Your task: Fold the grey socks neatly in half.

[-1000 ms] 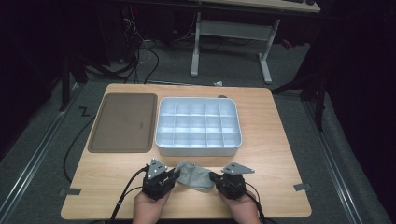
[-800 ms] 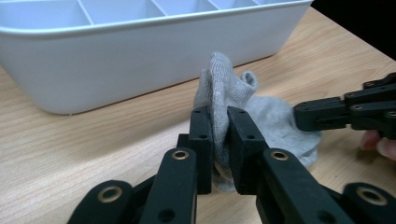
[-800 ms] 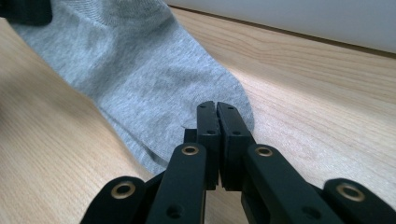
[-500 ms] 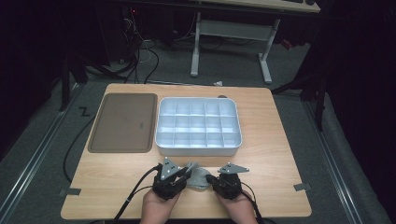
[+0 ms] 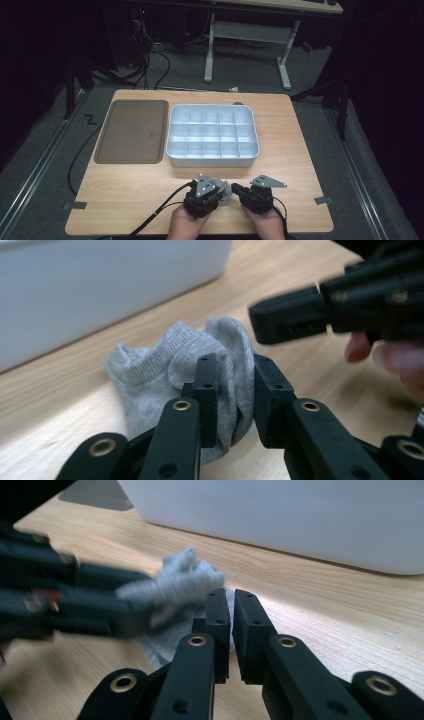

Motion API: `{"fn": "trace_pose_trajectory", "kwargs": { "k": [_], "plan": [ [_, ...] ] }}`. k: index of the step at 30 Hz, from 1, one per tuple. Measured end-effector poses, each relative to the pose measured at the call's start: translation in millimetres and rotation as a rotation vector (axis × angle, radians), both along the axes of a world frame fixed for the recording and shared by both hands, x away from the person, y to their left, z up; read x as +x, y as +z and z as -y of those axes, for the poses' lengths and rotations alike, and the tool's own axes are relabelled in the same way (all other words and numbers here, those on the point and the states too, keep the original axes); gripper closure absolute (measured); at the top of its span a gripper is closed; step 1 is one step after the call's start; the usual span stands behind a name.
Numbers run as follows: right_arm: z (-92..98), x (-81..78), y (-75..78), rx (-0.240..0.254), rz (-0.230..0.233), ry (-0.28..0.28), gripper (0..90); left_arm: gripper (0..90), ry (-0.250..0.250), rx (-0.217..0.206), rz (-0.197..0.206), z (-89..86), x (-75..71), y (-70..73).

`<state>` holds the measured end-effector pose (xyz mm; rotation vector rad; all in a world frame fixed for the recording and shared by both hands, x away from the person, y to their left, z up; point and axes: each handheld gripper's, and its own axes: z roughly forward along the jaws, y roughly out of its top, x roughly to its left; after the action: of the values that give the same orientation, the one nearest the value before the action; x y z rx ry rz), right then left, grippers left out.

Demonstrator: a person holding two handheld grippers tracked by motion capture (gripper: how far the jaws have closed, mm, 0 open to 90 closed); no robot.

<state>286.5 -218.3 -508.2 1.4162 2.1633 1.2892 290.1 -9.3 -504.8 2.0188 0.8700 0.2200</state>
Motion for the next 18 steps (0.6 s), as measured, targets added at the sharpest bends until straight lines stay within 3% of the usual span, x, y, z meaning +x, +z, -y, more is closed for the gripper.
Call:
{"fn": "trace_pose_trajectory", "kwargs": {
  "k": [3,4,9,12,13,16,18],
  "plan": [
    [1.4,0.7,-2.6,0.000,-0.022,0.005,86.6,73.4,-0.020,0.007,-0.005,6.2,-2.0,-4.1],
    [0.8,1.2,-10.2,-0.014,-0.053,0.016,86.7,71.7,-0.029,0.004,-0.010,7.7,-2.2,-5.3],
    [5.4,0.7,-12.3,0.003,-0.047,-0.005,86.5,67.9,-0.057,0.013,-0.023,12.0,-1.9,-9.5],
    [10.4,-2.2,-4.6,0.021,-0.024,-0.017,86.5,66.6,-0.077,0.021,-0.026,14.7,-2.8,-11.7],
    [8.3,-4.4,1.2,0.030,0.000,0.011,86.4,64.9,-0.088,0.019,-0.035,16.0,-2.0,-13.2],
    [2.4,-4.1,2.2,0.023,-0.004,0.044,86.4,62.5,-0.098,0.012,-0.048,17.8,-0.5,-14.5],
    [-0.4,2.0,-5.3,0.010,-0.041,0.041,87.0,59.4,-0.108,0.005,-0.048,17.8,-0.2,-14.4]
  ]
}}
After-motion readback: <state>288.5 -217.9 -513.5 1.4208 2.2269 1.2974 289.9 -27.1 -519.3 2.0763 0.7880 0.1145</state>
